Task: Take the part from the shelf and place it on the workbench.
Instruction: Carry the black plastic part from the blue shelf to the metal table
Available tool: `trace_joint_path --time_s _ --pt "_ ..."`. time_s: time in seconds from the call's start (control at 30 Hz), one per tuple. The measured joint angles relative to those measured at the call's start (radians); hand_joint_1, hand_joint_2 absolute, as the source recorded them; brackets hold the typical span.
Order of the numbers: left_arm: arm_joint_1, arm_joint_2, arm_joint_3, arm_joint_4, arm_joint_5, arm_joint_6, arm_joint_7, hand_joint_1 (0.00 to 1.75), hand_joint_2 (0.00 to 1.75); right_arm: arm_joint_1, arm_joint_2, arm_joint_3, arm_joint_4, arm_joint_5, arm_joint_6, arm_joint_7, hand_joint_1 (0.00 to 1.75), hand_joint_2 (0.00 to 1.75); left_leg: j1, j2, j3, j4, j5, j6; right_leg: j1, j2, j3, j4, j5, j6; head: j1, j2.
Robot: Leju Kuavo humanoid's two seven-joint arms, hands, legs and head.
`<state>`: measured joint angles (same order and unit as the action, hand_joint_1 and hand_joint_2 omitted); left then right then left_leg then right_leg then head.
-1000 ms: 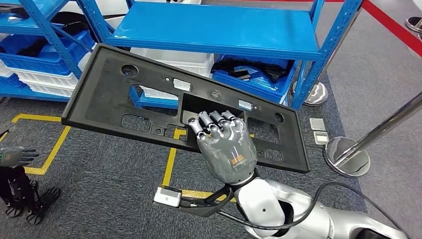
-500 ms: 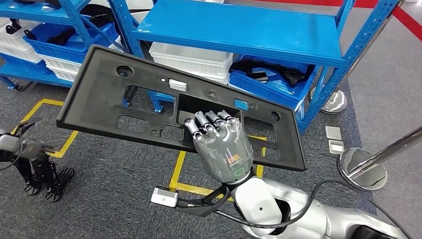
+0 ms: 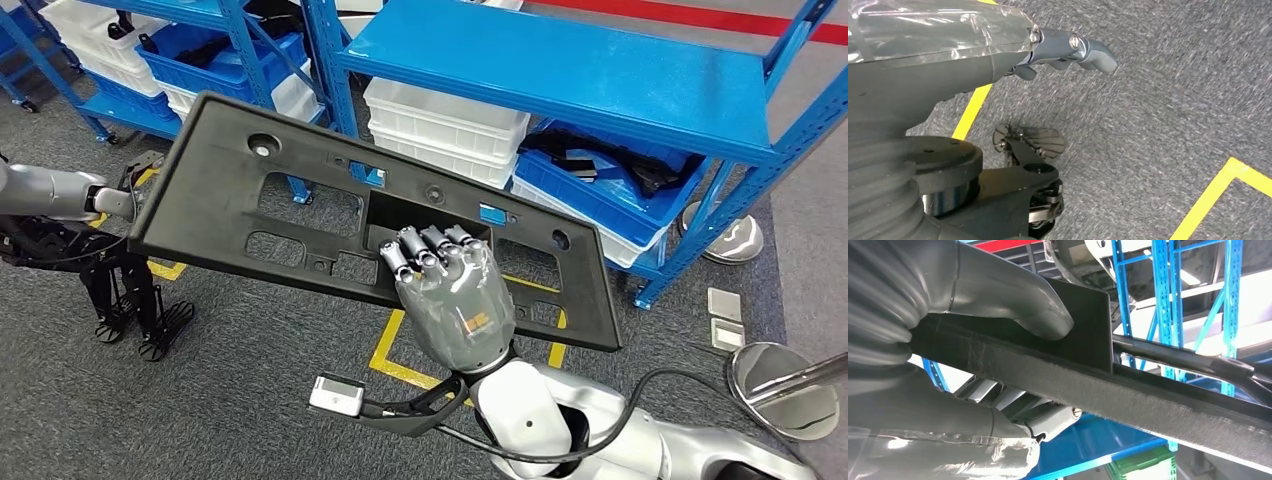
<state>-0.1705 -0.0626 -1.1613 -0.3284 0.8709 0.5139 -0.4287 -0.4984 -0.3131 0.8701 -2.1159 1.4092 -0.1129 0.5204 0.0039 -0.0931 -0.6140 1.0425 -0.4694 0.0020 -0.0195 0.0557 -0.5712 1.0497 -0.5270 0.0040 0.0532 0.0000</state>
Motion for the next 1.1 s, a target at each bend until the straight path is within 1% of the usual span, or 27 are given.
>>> trace_joint_path --time_s 0.03,0.07,0.1,0.17,0.2,0.23,0.27,0.3,0.33,0.4,0.43,0.47,0.53,0.57,0.63,0.7,0.73,0.77,0.8,0.83,0.87,0.93,0.97,1.0,1.03,1.07,1.1 --pt "0.001 0.000 0.000 0.000 0.000 0.000 0.000 0.00 1.75 0.000 -0.001 0.000 0.000 0.000 0.000 0.000 1.75 1.75 0.002 -0.004 -0.002 -0.001 0.001 -0.006 0.000 -0.009 0.000 -0.001 0.003 -0.006 0.000 0.000" --pt "0.002 0.000 0.000 0.001 0.000 0.000 0.000 0.00 1.75 0.000 -0.001 0.000 0.000 0.000 0.001 0.001 1.75 1.75 0.001 0.004 -0.005 0.005 -0.003 -0.013 -0.001 -0.018 0.001 -0.004 0.005 -0.011 -0.002 0.000" --pt "0.002 0.001 0.000 0.001 0.000 0.001 0.000 0.00 1.75 0.000 -0.002 -0.001 0.000 0.000 0.001 0.002 1.75 1.75 0.001 0.020 -0.014 0.025 -0.017 -0.019 -0.003 -0.029 0.001 -0.007 0.008 -0.017 -0.005 0.000" --pt "0.000 0.001 0.000 0.002 0.001 0.002 0.001 0.00 1.75 0.000 -0.002 -0.001 0.000 0.000 0.001 0.003 1.75 1.75 0.000 0.063 -0.056 0.123 -0.072 -0.030 -0.004 -0.052 0.003 -0.010 0.009 -0.023 -0.013 0.000" --pt "0.000 0.001 0.000 0.002 0.001 0.002 0.001 0.00 1.75 0.001 -0.002 -0.001 0.000 0.000 0.001 0.004 1.75 1.75 0.002 0.075 -0.086 0.188 -0.102 -0.033 -0.003 -0.064 0.002 -0.010 0.009 -0.025 -0.016 0.000" --pt "0.001 0.001 0.000 0.002 0.001 0.003 0.001 0.00 1.75 0.002 -0.002 -0.001 0.000 0.000 0.002 0.004 1.75 1.75 0.004 0.080 -0.110 0.242 -0.122 -0.035 -0.002 -0.076 0.002 -0.009 0.008 -0.026 -0.017 0.000" --pt "0.002 0.001 0.000 0.002 0.001 0.003 0.001 0.00 1.75 0.003 -0.002 -0.001 0.000 0.000 0.002 0.004 1.75 1.75 0.006 0.083 -0.122 0.268 -0.124 -0.036 -0.002 -0.087 0.002 -0.009 0.008 -0.026 -0.017 0.000" --pt "0.003 0.001 0.001 0.002 0.001 0.004 0.001 0.00 1.75 0.003 -0.002 -0.001 0.000 0.000 0.002 0.004 1.75 1.75 0.006 0.085 -0.114 0.254 -0.108 -0.034 -0.001 -0.097 0.003 -0.009 0.007 -0.025 -0.017 0.000" --pt "0.003 0.001 0.001 0.002 0.001 0.004 0.001 0.00 1.75 0.003 -0.003 -0.001 0.000 0.000 0.003 0.004 1.75 1.75 0.005 0.089 -0.087 0.203 -0.078 -0.030 -0.001 -0.107 0.005 -0.009 0.005 -0.024 -0.017 0.000" --pt "0.003 0.001 0.004 0.002 0.001 0.006 0.001 0.00 1.75 0.003 -0.003 -0.001 0.000 0.000 0.004 0.005 1.75 1.75 -0.002 0.119 -0.016 0.062 -0.022 -0.016 0.001 -0.125 0.010 -0.010 0.001 -0.020 -0.017 0.000" --pt "0.002 0.001 0.005 0.002 0.001 0.006 0.001 0.00 1.75 0.002 -0.003 -0.001 0.000 0.000 0.004 0.005 1.75 1.75 -0.008 0.132 0.005 0.014 -0.009 -0.009 0.003 -0.132 0.012 -0.010 -0.001 -0.017 -0.017 0.000" --pt "0.003 0.001 0.007 0.002 0.001 0.006 0.001 0.00 1.75 0.002 -0.003 -0.001 0.000 0.000 0.004 0.005 1.75 1.75 -0.013 0.140 0.013 -0.008 -0.006 -0.004 0.004 -0.140 0.012 -0.011 -0.002 -0.014 -0.016 0.000" --pt "0.005 0.001 0.009 0.002 0.002 0.007 0.001 0.00 1.75 0.001 -0.003 -0.001 0.000 0.000 0.005 0.005 1.75 1.75 -0.015 0.129 0.013 -0.016 -0.004 0.003 0.006 -0.153 0.016 -0.014 -0.003 -0.005 -0.016 0.000" --pt "0.006 0.002 0.011 0.003 0.003 0.007 0.000 0.00 1.75 0.001 -0.004 -0.002 0.000 0.000 0.005 0.006 1.75 1.75 -0.013 0.121 0.015 -0.022 -0.001 0.008 0.006 -0.150 0.016 -0.007 -0.008 0.001 -0.015 0.000" --pt "0.007 0.002 0.014 0.003 0.005 0.008 -0.001 0.00 1.75 0.000 -0.005 -0.002 0.000 0.000 0.005 0.006 1.75 1.75 -0.005 0.106 0.024 -0.037 0.006 0.018 0.007 -0.114 -0.003 0.049 -0.044 0.008 -0.012 0.000" --pt "0.007 0.002 0.015 0.003 0.006 0.008 -0.002 0.00 1.75 0.001 -0.006 -0.002 0.000 0.000 0.005 0.006 1.75 1.75 -0.002 0.090 0.026 -0.040 0.007 0.024 0.006 -0.071 -0.058 0.164 -0.105 0.007 -0.006 0.000" --pt "0.007 0.002 0.015 0.003 0.006 0.008 -0.002 0.00 1.75 0.003 -0.006 -0.003 0.000 0.000 0.006 0.006 1.75 1.75 -0.003 0.080 0.026 -0.038 0.007 0.026 0.006 -0.063 -0.086 0.219 -0.127 0.007 -0.003 0.000" --pt "0.008 0.002 0.015 0.003 0.007 0.008 -0.003 0.00 1.75 0.004 -0.007 -0.003 0.000 0.000 0.006 0.006 1.75 1.75 -0.003 0.069 0.026 -0.036 0.006 0.027 0.005 -0.060 -0.104 0.251 -0.131 0.008 -0.002 0.000" --pt "0.008 0.002 0.016 0.003 0.007 0.008 -0.004 0.00 1.75 0.005 -0.008 -0.003 0.000 0.000 0.007 0.006 1.75 1.75 -0.003 0.057 0.026 -0.033 0.005 0.027 0.004 -0.058 -0.106 0.249 -0.115 0.009 -0.001 0.000" --pt "0.009 0.002 0.016 0.003 0.008 0.008 -0.006 0.00 1.75 0.005 -0.008 -0.003 0.000 0.000 0.007 0.006 1.75 1.75 -0.001 0.045 0.026 -0.029 0.003 0.025 0.002 -0.056 -0.090 0.208 -0.081 0.009 0.000 0.000" --pt "0.009 0.001 0.016 0.003 0.008 0.008 -0.008 0.00 1.75 0.004 -0.009 -0.003 0.000 0.000 0.008 0.006 1.75 1.75 0.000 0.033 0.024 -0.023 0.000 0.022 -0.001 -0.046 -0.063 0.141 -0.043 0.010 0.001 0.000" --pt "0.008 0.001 0.016 0.003 0.009 0.009 -0.012 0.00 1.75 0.004 -0.011 -0.003 0.000 0.000 0.008 0.007 1.75 1.75 0.000 0.011 0.015 -0.006 -0.007 0.012 -0.006 -0.013 -0.019 0.034 0.001 0.010 0.003 0.000" --pt "0.008 0.001 0.017 0.003 0.009 0.009 -0.013 0.00 1.75 0.004 -0.011 -0.003 0.000 0.000 0.008 0.008 1.75 1.75 -0.001 0.003 0.008 0.001 -0.008 0.006 -0.007 -0.001 -0.012 0.012 0.004 0.008 0.003 0.000" --pt "0.008 0.002 0.017 0.003 0.009 0.009 -0.014 0.00 1.75 0.004 -0.013 -0.003 0.000 0.000 0.009 0.009 1.75 1.75 -0.001 -0.005 0.003 0.003 -0.007 0.002 -0.005 0.001 -0.012 0.011 0.002 0.004 0.002 0.000" --pt "0.010 0.002 0.017 0.003 0.009 0.010 -0.015 0.00 1.75 0.004 -0.014 -0.003 -0.001 0.000 0.009 0.011 1.75 1.75 0.001 -0.013 0.000 0.003 -0.005 -0.002 -0.005 -0.007 -0.013 0.011 0.004 -0.001 0.001 0.000" --pt "0.011 0.002 0.017 0.004 0.010 0.010 -0.016 0.00 1.75 0.003 -0.015 -0.003 -0.001 0.000 0.009 0.012 1.75 1.75 0.001 -0.009 -0.001 0.006 -0.006 -0.007 -0.005 -0.017 -0.011 0.009 0.006 -0.005 0.000 0.000" --pt "0.012 0.002 0.017 0.004 0.010 0.010 -0.016 0.00 1.75 0.003 -0.016 -0.003 -0.001 0.000 0.009 0.014 1.75 1.75 0.000 0.006 -0.005 0.018 -0.014 -0.013 -0.005 -0.027 -0.009 0.007 0.007 -0.010 -0.003 0.000"
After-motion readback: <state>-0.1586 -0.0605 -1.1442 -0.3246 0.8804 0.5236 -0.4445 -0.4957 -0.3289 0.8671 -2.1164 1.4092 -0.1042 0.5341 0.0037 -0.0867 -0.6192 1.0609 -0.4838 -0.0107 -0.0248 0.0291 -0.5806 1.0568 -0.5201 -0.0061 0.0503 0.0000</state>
